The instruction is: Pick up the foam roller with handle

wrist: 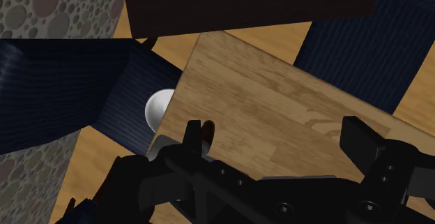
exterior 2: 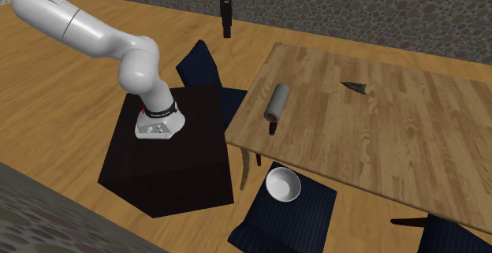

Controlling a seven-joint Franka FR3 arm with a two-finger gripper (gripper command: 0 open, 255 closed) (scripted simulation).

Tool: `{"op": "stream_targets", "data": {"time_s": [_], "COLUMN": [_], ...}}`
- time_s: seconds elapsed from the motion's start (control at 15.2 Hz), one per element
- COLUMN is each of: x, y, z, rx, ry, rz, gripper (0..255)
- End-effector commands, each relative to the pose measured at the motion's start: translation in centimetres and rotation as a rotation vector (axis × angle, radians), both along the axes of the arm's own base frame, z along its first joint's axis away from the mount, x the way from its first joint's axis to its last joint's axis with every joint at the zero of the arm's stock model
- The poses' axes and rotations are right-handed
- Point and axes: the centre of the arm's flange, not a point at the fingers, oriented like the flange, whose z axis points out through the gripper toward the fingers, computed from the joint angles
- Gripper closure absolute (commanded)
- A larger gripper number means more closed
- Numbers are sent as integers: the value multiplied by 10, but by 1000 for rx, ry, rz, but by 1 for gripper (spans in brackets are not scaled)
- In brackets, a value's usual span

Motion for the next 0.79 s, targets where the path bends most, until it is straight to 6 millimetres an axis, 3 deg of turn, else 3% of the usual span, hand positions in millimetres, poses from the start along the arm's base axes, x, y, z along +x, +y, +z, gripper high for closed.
{"op": "stream_targets", "data": {"time_s": [0.0, 0.73], "x": [0, 53], "y": [0, -65], "z": [0, -107], "rx": [0, -31], "ry": [0, -54], "rz": [0, 438], "gripper": [0, 0]}}
